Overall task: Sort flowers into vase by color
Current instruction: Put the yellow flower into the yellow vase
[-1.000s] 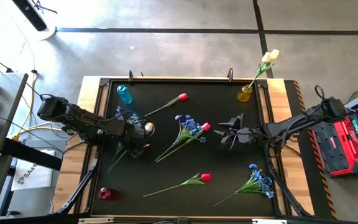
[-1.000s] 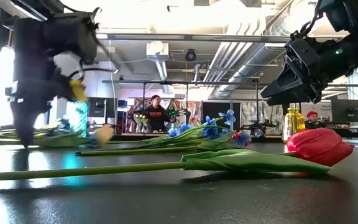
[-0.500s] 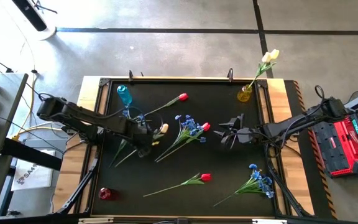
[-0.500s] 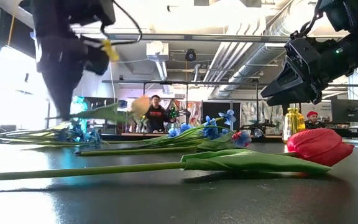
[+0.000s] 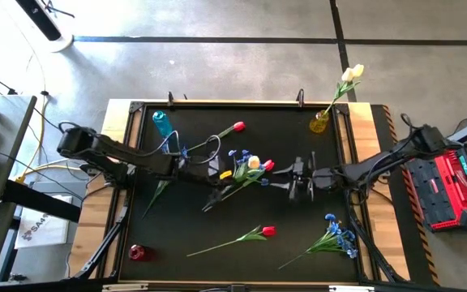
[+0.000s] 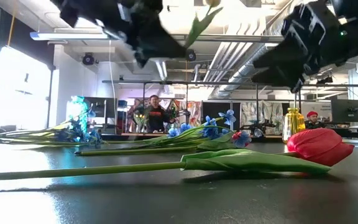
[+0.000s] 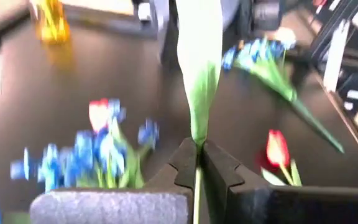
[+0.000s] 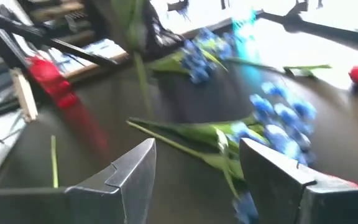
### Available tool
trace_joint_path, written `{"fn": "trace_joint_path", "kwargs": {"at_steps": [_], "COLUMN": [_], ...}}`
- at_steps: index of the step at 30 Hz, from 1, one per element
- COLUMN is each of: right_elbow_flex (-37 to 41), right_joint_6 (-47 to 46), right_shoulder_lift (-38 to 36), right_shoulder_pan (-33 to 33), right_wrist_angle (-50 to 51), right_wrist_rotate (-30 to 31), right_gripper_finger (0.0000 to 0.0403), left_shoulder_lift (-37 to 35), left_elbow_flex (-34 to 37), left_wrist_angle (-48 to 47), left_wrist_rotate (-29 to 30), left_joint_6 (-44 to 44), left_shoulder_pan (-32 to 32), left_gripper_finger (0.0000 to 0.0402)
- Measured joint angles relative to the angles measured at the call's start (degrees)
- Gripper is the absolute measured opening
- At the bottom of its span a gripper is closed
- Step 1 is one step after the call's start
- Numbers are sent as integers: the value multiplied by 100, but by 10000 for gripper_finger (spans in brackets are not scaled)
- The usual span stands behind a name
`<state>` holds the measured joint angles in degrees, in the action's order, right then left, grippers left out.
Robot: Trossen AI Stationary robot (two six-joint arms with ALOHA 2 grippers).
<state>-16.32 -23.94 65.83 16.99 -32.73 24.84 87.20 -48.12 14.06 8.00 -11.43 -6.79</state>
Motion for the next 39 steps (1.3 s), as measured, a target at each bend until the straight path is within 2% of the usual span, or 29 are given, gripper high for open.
{"fn": "trace_joint_path", "kwargs": {"at_steps": [3, 7, 15, 22, 24, 26, 31, 32, 35, 39], "right_elbow_flex": [-27, -412, -1643, -2447, -2582, -2706, -2809, -2809, -2809, -3046], "right_joint_6": [308, 810, 1545, 1543, 1463, 1378, 1460, 1537, 1565, 1309], "right_shoulder_lift": [363, 767, 1309, 1795, 1891, 1935, 1915, 1914, 1839, 1506], "right_shoulder_pan": [5, -25, -330, -426, -426, -421, -423, -423, -444, -665], "right_wrist_angle": [-786, -1255, -1069, -187, 62, 303, 649, 660, 844, 2214], "right_wrist_rotate": [-1, -8, 7, 64, 274, 382, 501, 545, 940, 1639], "right_gripper_finger": [220, 220, 220, 216, 198, 163, 25, 14, 17, 4], "left_shoulder_lift": [225, 305, 356, 350, 350, 350, 350, 350, 347, 347], "left_elbow_flex": [0, 1, 2, 2, 2, 3, 2, 4, 4, 2], "left_wrist_angle": [662, 1085, 1147, 1185, 1151, 1087, 981, 931, 749, 504], "left_wrist_rotate": [-21, -278, -503, -502, -499, -473, -172, -82, 148, 211], "left_joint_6": [253, 365, 880, 1101, 1188, 1205, 1212, 1212, 1213, 1274], "left_shoulder_pan": [128, 303, 317, 216, 216, 219, 283, 294, 357, 466], "left_gripper_finger": [0, 0, 0, 0, 0, 1, 14, 19, 36, 53]}}
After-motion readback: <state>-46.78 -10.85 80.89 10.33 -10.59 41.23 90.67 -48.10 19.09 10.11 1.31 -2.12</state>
